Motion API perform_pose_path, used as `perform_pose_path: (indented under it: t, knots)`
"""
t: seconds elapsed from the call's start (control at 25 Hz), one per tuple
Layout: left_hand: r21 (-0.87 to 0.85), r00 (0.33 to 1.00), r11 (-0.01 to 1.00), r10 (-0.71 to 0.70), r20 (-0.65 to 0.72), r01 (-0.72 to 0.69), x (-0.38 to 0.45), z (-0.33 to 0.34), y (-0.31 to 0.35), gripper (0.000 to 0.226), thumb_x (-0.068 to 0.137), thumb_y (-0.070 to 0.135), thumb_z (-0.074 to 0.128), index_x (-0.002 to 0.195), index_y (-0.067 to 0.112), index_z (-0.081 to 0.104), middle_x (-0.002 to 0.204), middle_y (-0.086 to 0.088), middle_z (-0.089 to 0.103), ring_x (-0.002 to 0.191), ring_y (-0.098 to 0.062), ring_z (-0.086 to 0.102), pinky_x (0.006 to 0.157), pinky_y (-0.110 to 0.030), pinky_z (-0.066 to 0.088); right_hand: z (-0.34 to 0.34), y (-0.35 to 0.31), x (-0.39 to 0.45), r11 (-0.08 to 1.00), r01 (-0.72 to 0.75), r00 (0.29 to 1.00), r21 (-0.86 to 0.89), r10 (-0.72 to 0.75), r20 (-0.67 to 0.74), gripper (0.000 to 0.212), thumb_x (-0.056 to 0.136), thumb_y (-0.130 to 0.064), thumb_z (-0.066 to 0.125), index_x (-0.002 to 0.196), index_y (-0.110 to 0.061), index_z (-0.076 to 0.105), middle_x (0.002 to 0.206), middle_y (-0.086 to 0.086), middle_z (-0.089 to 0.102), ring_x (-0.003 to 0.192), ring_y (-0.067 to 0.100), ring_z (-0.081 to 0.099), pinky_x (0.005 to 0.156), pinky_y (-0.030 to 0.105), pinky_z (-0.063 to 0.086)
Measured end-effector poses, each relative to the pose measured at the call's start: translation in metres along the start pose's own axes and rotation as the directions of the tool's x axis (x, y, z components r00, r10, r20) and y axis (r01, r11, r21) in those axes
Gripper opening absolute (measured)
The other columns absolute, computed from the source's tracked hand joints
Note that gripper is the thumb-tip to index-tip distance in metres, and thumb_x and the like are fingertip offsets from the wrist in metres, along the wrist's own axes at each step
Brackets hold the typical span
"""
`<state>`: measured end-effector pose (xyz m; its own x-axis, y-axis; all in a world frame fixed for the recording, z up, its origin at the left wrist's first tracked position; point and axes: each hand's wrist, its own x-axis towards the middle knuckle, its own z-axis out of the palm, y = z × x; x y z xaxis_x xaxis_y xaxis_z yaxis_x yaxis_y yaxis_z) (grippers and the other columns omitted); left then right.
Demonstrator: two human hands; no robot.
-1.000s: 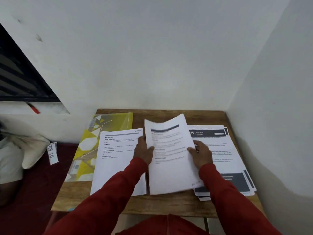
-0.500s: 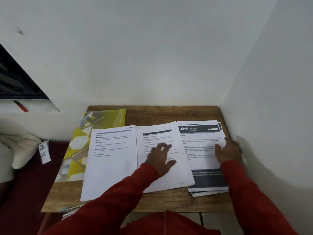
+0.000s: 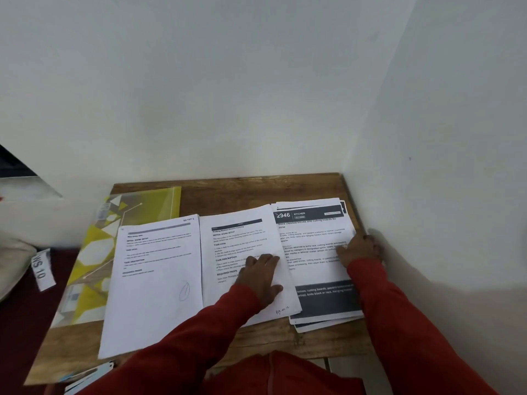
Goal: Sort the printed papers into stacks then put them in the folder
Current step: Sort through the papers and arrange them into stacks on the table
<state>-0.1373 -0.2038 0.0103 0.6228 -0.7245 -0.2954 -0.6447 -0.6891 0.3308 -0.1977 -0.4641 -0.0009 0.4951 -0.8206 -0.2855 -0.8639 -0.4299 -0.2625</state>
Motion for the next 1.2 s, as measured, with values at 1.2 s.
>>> perform_pose_path:
  t: [1.2]
  knots:
    - [-0.839, 0.839, 0.405, -0.249, -0.484, -0.363, 0.045, -0.087, 0.055, 0.043, 0.086, 0.044, 0.065, 0.119, 0.018, 0.06, 0.111, 0.002, 0.07, 0.101, -0.014, 0.067, 0.084, -0.044, 0.058, -0.108, -0.016, -0.066, 0.12, 0.418, 0.891, 0.901, -0.248, -0.38, 0.047, 0.079, -0.007, 0.078, 0.122, -0.014, 0.058, 0.116, 0.006, 0.069, 0.109, 0.025, 0.065, 0.092, 0.039, 0.054]
